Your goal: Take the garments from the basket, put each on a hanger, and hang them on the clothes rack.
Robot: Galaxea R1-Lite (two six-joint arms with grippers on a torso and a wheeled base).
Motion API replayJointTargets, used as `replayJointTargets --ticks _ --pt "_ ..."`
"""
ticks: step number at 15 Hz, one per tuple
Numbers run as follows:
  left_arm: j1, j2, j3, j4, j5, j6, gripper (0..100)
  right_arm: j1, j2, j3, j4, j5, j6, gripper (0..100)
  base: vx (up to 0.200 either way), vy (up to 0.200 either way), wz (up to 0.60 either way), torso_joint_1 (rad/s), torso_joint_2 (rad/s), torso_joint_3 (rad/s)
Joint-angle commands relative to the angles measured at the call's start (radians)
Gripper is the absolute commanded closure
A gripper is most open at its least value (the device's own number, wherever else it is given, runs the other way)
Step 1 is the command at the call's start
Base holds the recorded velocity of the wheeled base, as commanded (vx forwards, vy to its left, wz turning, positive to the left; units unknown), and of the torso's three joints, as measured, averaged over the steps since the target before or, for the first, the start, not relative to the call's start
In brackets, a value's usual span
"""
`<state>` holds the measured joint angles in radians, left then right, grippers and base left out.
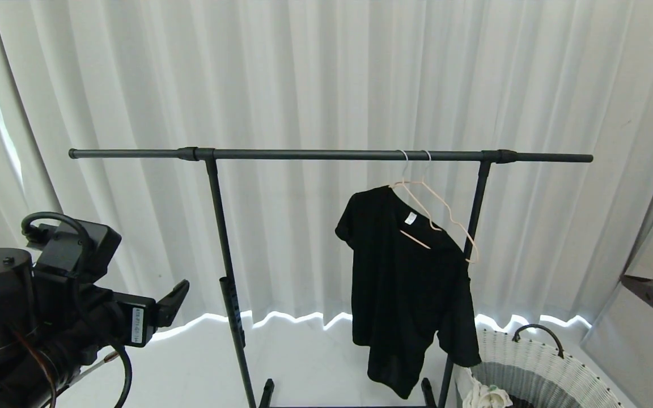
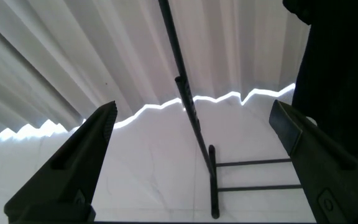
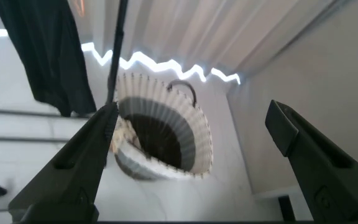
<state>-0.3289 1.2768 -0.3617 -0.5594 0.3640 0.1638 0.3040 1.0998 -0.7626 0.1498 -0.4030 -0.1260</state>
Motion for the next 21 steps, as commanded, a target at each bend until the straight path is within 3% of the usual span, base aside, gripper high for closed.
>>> replayJointTargets --ticks 1,6,15,21 --pt "0.013 -0.01 0.001 -0.001 0.003 -0.004 0 -0.011 -0.063 0.048 -0.003 0.0 -0.001 0 0.0 0.0 0.0 0.0 0.0 0.0" --pt "0.154 -0.013 0.003 -0.001 0.007 -0.006 0 -0.017 -0.141 0.103 -0.003 -0.022 -0.017 0 0.0 0.0 0.0 -0.141 0.35 0.189" --pt "0.154 -0.076 0.004 -0.001 0.024 -0.001 0 -0.072 -0.182 0.12 -0.003 -0.022 -0.093 0 0.0 0.0 0.0 -0.213 0.5 0.277" --pt "0.156 -0.224 0.153 -0.001 0.061 0.005 0 -0.072 -0.241 0.201 -0.006 -0.023 -0.096 0 0.0 0.0 0.0 -0.182 0.47 0.288"
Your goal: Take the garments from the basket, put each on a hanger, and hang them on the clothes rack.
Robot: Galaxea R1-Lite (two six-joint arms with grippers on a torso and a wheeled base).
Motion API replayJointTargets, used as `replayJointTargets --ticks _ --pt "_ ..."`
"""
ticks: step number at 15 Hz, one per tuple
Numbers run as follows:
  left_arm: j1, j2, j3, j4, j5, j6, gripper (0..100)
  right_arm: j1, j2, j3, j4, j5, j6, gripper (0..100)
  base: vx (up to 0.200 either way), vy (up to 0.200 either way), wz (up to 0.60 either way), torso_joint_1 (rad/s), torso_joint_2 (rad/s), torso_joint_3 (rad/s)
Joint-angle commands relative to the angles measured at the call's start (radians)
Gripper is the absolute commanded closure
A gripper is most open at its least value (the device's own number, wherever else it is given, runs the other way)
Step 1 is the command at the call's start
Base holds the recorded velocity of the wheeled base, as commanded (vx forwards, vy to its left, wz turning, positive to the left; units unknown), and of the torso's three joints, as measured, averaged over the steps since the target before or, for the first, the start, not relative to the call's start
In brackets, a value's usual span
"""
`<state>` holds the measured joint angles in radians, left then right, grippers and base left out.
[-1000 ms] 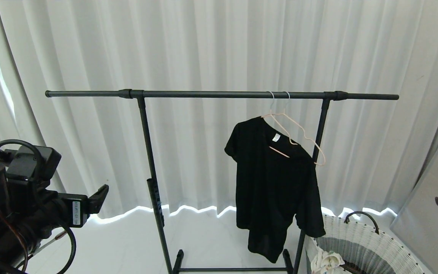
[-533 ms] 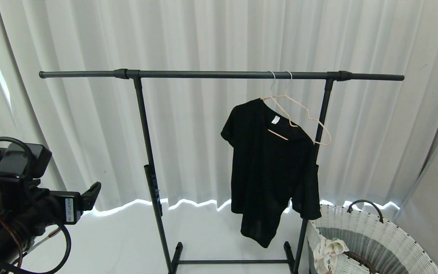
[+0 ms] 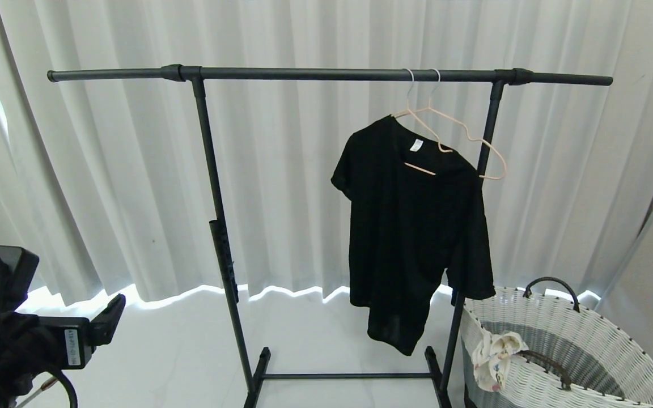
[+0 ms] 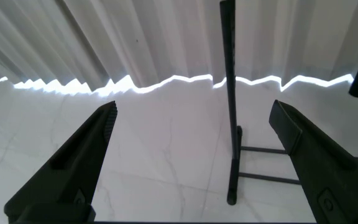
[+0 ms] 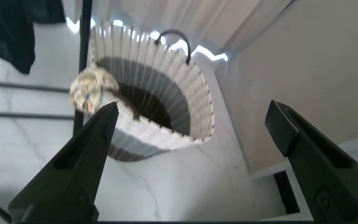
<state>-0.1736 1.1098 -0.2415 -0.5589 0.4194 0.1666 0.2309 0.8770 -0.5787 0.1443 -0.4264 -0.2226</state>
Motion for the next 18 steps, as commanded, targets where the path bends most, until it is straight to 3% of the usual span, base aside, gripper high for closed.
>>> replayJointTargets --ticks 1,7,9,13,16,18 --pt "0.0 -0.062 0.034 -0.001 0.009 0.002 0 0.001 -0.027 0.03 0.0 0.0 0.0 0 0.0 0.0 0.0 -0.163 0.46 0.29" --pt "0.0 -0.062 0.03 0.001 0.01 0.034 0 -0.025 -0.039 0.039 0.0 0.001 -0.001 0 0.0 0.0 0.0 -0.092 0.34 0.212" --pt "-0.003 -0.076 0.022 0.001 0.006 0.071 0 -0.027 -0.033 0.039 -0.003 0.006 0.0 0 0.0 -0.2 0.0 -0.044 0.07 0.066" --pt "-0.01 -0.074 0.018 0.001 0.006 0.073 0 -0.027 -0.036 0.062 -0.005 0.017 0.003 0 0.0 -0.2 0.0 -0.002 0.02 0.016" --pt "-0.014 -0.073 0.018 0.001 0.004 0.071 0 -0.03 -0.032 0.073 -0.005 0.07 0.002 0 0.0 -0.2 0.0 -0.002 0.0 0.009" --pt "-0.014 -0.073 0.011 0.001 0.004 0.068 0 -0.028 -0.027 0.074 -0.005 0.146 0.0 0 0.0 0.0 0.0 0.0 0.0 0.0"
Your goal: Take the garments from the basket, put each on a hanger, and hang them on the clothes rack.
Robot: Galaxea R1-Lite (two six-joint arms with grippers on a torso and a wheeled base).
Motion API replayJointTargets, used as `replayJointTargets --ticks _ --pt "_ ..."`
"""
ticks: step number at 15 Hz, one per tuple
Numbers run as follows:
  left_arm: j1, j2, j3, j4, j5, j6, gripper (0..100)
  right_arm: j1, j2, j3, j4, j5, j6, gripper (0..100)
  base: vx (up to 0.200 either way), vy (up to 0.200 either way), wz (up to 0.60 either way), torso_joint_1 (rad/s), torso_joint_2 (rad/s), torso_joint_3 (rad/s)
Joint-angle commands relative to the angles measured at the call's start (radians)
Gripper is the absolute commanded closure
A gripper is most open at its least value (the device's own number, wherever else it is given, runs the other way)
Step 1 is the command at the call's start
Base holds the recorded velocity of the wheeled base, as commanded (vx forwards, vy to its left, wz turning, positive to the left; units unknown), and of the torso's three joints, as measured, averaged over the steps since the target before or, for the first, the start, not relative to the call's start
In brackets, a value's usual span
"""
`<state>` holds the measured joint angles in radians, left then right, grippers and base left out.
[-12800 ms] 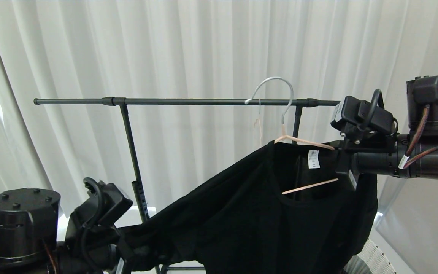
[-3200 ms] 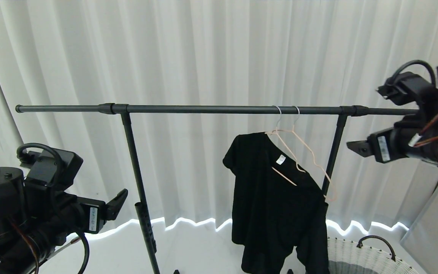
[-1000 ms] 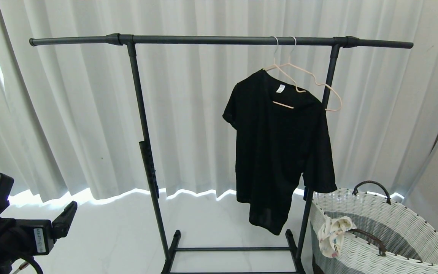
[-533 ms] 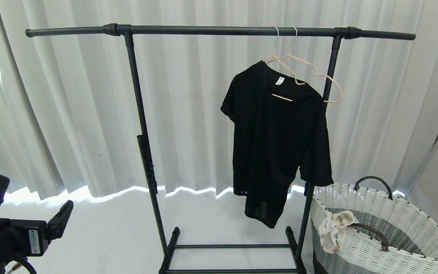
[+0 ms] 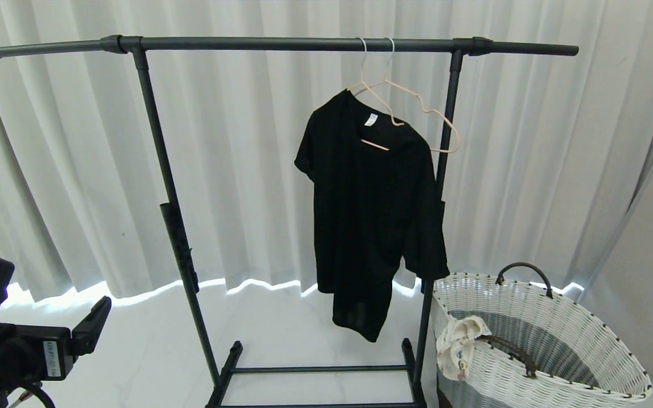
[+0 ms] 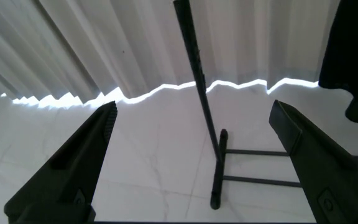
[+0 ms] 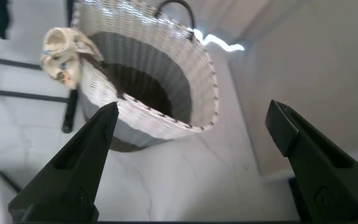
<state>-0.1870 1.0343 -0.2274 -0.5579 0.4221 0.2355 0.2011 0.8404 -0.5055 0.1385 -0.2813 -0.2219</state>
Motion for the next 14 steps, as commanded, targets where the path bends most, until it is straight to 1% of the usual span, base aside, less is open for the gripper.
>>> replayJointTargets --ticks 1,2,3,5,6,7,9,10,11,13,14 --pt "0.001 0.01 -0.013 0.0 0.0 -0.001 0 0.001 0.012 0.004 0.001 0.05 -0.001 0 0.2 0.0 0.0 0.002 0.0 0.002" --pt "0.001 0.023 -0.018 0.0 0.0 -0.001 0 0.003 0.026 0.012 -0.008 0.074 -0.001 0 0.2 0.0 0.0 -0.002 0.01 0.002" --pt "0.001 0.033 -0.026 0.0 0.0 -0.001 0 0.008 0.045 0.033 -0.042 0.079 -0.007 0 0.2 0.0 0.0 -0.002 0.0 0.007" --pt "0.001 0.056 -0.05 0.0 0.0 -0.001 0 0.021 0.091 0.088 -0.174 0.106 -0.027 0 0.2 0.0 0.0 0.0 0.0 0.007" --pt "0.001 0.061 -0.058 0.0 0.0 -0.001 0 0.021 0.101 0.099 -0.2 0.129 -0.036 0 0.2 0.0 0.0 0.007 0.0 0.002" --pt "0.001 0.079 -0.079 0.0 0.0 -0.001 0 0.02 0.118 0.11 -0.224 0.183 -0.07 0 0.2 0.0 0.0 0.002 0.0 0.002" --pt "0.003 0.11 -0.113 0.0 0.0 -0.002 0 0.021 0.166 0.111 -0.224 0.264 -0.134 0 0.2 0.0 0.0 0.002 0.0 0.002" --pt "0.004 0.118 -0.121 0.0 0.001 -0.002 0 0.021 0.198 0.111 -0.226 0.283 -0.157 0 0.2 0.0 0.0 0.012 0.0 0.002" --pt "0.004 0.119 -0.124 0.0 0.001 -0.001 0 0.023 0.229 0.113 -0.227 0.295 -0.177 0 0.2 0.0 0.0 -0.002 0.01 0.002" --pt "0.003 0.122 -0.121 0.0 0.001 -0.001 0 0.063 0.293 0.119 -0.237 0.303 -0.18 0 0.2 0.0 0.0 0.0 0.0 0.002" --pt "0.003 0.122 -0.118 0.0 0.001 -0.004 0 0.086 0.319 0.121 -0.237 0.303 -0.182 0 0.0 0.0 0.0 0.0 0.0 0.0"
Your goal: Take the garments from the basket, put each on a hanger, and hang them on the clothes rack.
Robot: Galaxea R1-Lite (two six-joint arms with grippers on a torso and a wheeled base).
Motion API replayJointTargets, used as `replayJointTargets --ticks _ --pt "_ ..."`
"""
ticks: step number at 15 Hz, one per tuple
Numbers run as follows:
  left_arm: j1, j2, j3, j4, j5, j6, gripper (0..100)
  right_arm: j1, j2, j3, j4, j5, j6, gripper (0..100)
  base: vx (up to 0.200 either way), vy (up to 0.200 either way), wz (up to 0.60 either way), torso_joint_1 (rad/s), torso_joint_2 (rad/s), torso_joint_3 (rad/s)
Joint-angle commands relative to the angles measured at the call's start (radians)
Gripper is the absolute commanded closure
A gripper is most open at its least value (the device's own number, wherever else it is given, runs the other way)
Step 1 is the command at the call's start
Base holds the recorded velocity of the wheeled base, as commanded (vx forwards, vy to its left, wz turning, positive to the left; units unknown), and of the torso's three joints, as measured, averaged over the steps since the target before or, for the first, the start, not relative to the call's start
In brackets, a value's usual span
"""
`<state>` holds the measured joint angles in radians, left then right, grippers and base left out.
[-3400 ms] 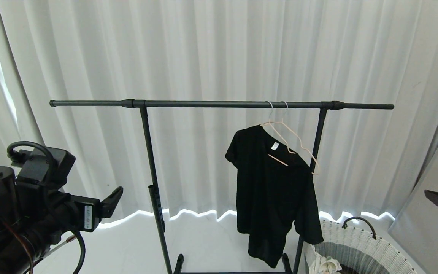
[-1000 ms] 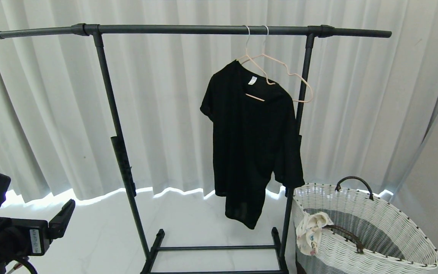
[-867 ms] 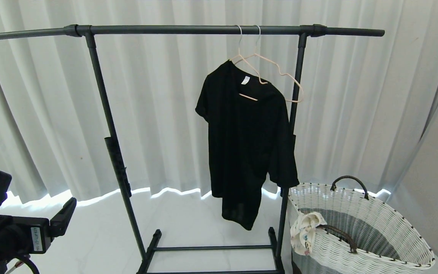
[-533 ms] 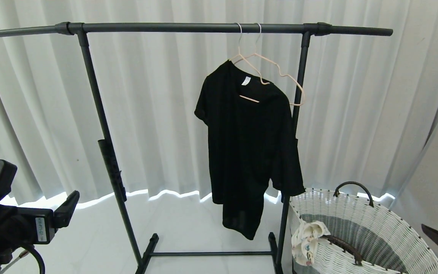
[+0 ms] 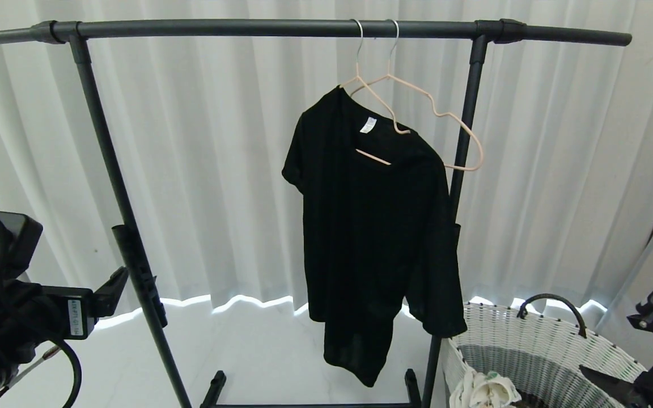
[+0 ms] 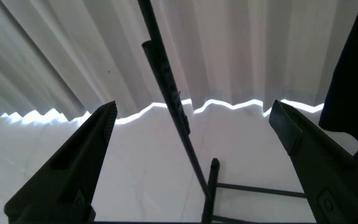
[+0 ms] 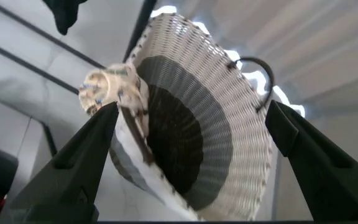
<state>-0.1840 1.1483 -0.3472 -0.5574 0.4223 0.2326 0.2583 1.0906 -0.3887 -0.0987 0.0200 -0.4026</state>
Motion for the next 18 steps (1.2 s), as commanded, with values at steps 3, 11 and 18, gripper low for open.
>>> replayJointTargets --ticks 3,11,18 --pt "0.0 0.007 0.001 -0.001 0.001 -0.001 0 0.099 0.158 0.011 0.01 -0.006 0.002 0 0.0 0.0 0.0 0.0 0.0 0.0" --pt "0.001 -0.039 -0.009 -0.002 0.004 0.002 0 0.23 0.623 0.019 -0.217 -0.086 0.148 0 0.0 0.0 0.0 0.0 0.0 0.0" --pt "0.001 -0.047 -0.007 -0.002 0.006 0.005 0 0.223 0.828 -0.047 -0.309 -0.216 0.16 0 0.0 0.0 0.0 0.0 0.0 0.0"
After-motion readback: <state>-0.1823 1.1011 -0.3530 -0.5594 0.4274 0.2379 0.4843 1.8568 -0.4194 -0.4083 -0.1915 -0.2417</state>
